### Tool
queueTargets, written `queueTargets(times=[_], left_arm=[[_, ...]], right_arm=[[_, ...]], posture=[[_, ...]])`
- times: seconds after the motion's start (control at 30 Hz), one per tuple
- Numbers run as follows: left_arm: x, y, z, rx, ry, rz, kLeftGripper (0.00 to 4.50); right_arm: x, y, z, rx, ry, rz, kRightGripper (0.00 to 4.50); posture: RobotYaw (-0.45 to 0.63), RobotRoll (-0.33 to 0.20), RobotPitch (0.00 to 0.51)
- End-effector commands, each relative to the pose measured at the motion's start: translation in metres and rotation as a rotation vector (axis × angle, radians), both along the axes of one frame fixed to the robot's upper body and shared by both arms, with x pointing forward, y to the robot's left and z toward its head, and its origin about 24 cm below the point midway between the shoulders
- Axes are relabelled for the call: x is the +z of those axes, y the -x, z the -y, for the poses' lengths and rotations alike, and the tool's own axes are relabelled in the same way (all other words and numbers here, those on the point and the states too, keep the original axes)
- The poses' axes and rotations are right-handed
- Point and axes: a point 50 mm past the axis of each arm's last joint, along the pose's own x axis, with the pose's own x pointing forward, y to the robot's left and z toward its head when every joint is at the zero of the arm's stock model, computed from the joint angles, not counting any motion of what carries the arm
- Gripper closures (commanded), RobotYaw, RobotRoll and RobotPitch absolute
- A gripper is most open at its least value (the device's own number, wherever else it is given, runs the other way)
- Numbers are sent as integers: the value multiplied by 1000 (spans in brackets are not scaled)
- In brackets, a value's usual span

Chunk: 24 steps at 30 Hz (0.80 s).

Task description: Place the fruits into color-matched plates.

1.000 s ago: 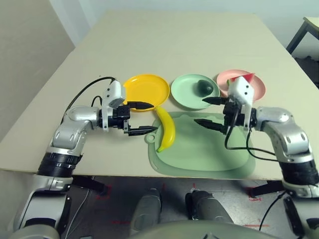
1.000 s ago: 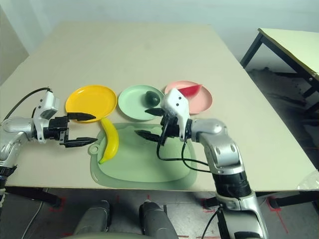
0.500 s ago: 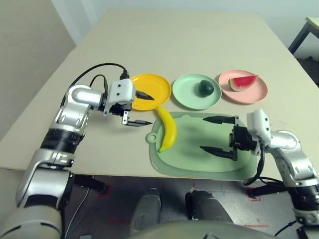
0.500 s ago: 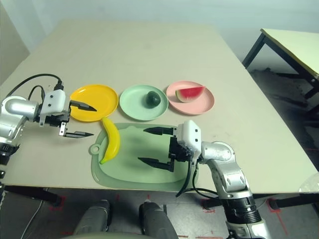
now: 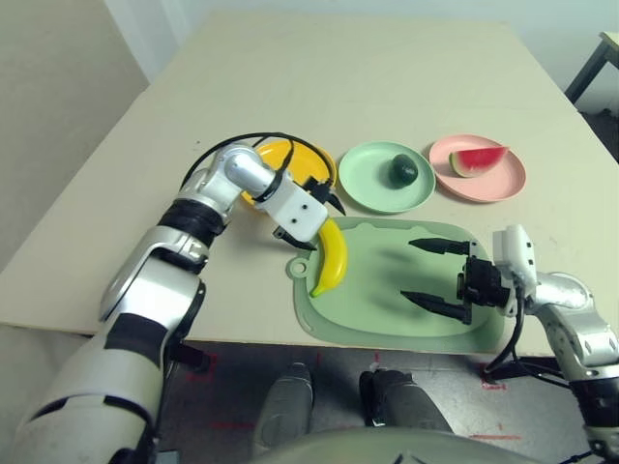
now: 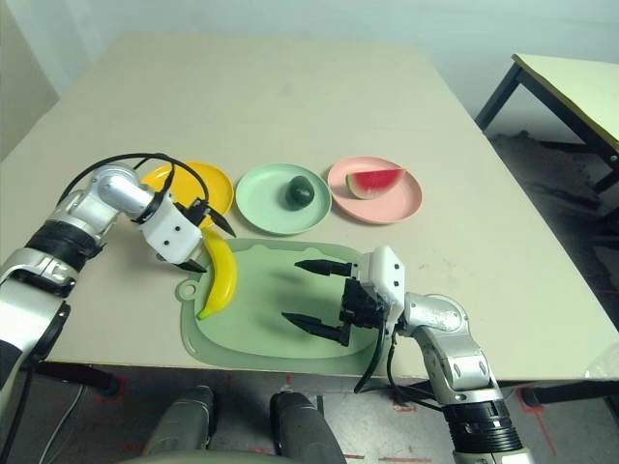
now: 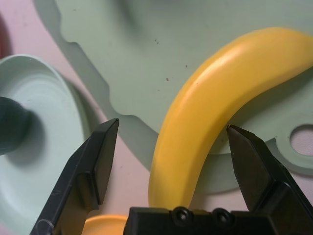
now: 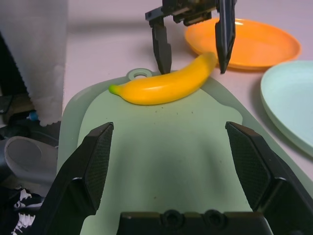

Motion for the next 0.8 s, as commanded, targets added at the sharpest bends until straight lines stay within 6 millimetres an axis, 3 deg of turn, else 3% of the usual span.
queueTargets(times=[0.03, 0.13, 0.43, 0.6, 0.8], left_arm=[[-9, -2, -1, 3, -87, -26, 0], [-16, -3, -5, 21, -141, -44, 0], [-21, -3, -13, 39, -184, -105, 2856], [-13, -4, -15, 47, -148, -113, 2862], [20, -12, -30, 141, -59, -85, 2862]], right_arm=[[7, 1, 2, -33, -16, 17, 15], [9, 0, 3, -50, -19, 23, 15], [9, 3, 7, -90, -13, 21, 0], [6, 4, 5, -85, -17, 8, 0], [7, 2, 2, -83, -33, 24, 0]], posture=[[-85, 0, 133], [-104, 0, 131], [-110, 0, 124], [-94, 0, 124], [-84, 0, 125]])
